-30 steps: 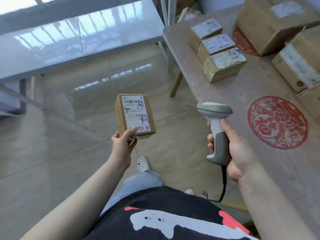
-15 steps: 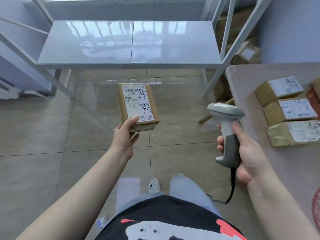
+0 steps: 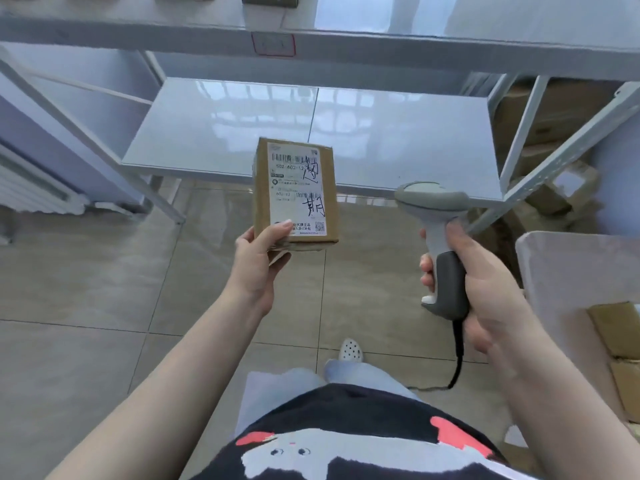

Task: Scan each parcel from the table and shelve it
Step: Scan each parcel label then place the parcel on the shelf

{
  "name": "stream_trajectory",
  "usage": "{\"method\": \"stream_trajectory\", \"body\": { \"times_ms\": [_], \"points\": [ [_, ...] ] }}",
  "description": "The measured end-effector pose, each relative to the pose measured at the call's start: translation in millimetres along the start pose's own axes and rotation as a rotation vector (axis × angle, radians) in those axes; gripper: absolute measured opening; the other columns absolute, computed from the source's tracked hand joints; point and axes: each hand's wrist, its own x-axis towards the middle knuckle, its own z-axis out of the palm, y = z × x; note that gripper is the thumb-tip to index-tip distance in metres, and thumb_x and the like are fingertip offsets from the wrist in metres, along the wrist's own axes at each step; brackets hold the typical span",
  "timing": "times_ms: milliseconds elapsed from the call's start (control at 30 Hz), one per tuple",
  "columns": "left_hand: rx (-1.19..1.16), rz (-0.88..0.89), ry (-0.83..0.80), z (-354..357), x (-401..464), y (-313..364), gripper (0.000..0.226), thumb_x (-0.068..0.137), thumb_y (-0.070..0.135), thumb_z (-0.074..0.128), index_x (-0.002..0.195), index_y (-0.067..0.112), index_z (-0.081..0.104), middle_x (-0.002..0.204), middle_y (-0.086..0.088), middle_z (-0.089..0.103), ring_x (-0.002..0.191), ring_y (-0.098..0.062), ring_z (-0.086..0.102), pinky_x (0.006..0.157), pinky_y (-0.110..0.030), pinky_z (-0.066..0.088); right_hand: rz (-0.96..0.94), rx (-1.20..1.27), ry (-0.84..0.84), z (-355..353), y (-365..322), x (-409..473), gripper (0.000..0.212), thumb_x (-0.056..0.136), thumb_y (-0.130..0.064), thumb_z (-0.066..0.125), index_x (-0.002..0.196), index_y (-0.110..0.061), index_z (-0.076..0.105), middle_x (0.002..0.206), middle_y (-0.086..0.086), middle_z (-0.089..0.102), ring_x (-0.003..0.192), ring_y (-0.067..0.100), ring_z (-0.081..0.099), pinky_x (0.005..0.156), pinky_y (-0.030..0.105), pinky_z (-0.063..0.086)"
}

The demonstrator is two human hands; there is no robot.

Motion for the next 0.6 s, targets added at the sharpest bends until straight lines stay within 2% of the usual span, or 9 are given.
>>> {"method": "stream_trajectory", "body": {
  "times_ms": [200,300,467,600],
  "points": [
    [0.000,0.068,-0.056,48,43,47,0.112,0.046,0.039,0.083,0.143,0.003,0.041,0.115,-0.005,0.068,0.087,-0.007,0.068,0.075,-0.025,0.052,-0.017,0.029,0.006,16,-55,56,0.054,0.079,-0.063,0.059,0.108,-0.019,0.068,0.070,-0.001,0.063,0.059,0.012,0.056,0.056,0.030,0.045],
    [0.018,0.084,-0.119,66,64,68,0.110,0.046,0.037,0.084,0.142,0.004,0.042,0.118,-0.009,0.069,0.090,-0.010,0.070,0.080,-0.027,0.054,-0.027,0.099,-0.011,24,-77,74,0.053,0.079,-0.062,0.058,0.111,-0.021,0.069,0.070,-0.002,0.062,0.059,0.009,0.055,0.055,0.026,0.047],
    [0.049,0.105,-0.233,101,122,124,0.105,0.047,0.039,0.083,0.138,0.004,0.045,0.113,-0.008,0.069,0.089,-0.011,0.070,0.078,-0.023,0.057,-0.107,0.207,0.009,50,-116,117,0.042,0.092,-0.054,0.051,0.106,-0.021,0.072,0.069,0.000,0.059,0.057,0.010,0.053,0.051,0.021,0.047],
    [0.134,0.137,-0.343,124,171,177,0.098,0.053,0.043,0.081,0.138,0.006,0.048,0.113,-0.006,0.072,0.093,-0.010,0.070,0.081,-0.023,0.055,-0.166,0.261,0.068,78,-145,153,0.043,0.090,-0.054,0.051,0.109,-0.019,0.070,0.068,0.000,0.057,0.058,0.010,0.050,0.052,0.019,0.046]
  ]
}}
